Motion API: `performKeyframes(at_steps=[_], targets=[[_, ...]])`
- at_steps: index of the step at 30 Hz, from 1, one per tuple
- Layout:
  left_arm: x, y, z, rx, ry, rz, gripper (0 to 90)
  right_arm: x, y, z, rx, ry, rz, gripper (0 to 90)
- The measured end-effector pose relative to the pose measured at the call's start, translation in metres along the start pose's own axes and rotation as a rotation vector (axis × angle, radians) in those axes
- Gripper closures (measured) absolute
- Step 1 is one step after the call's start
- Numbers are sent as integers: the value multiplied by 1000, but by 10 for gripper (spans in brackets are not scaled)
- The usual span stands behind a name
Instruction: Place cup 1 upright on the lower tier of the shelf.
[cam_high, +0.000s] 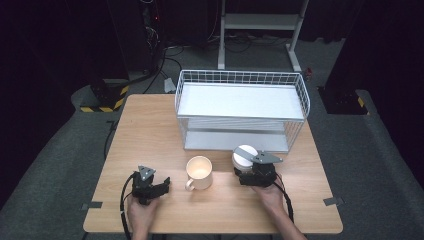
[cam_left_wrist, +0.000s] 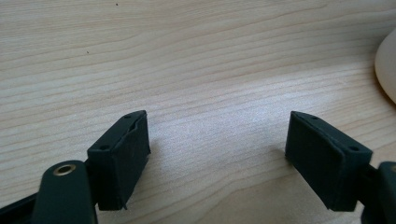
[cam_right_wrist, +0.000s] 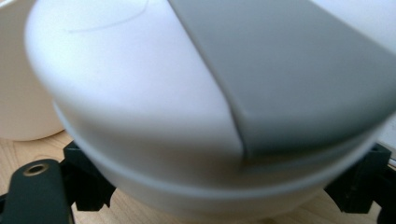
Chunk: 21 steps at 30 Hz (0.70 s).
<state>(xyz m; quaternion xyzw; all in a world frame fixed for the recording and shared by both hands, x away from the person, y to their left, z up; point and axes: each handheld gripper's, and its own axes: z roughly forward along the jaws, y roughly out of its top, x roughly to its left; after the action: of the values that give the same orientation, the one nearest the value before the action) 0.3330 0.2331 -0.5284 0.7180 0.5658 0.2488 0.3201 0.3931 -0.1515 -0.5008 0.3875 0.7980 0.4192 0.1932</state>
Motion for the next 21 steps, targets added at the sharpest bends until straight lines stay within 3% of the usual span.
performKeyframes(at_steps=[9, 21], targets=[[0, 0, 0, 0, -1, -2, 220, 3, 1, 2, -10, -13, -31, 183], [0, 0, 0, 0, -2, -2, 220, 3, 1, 1, -8, -11, -37, 188]])
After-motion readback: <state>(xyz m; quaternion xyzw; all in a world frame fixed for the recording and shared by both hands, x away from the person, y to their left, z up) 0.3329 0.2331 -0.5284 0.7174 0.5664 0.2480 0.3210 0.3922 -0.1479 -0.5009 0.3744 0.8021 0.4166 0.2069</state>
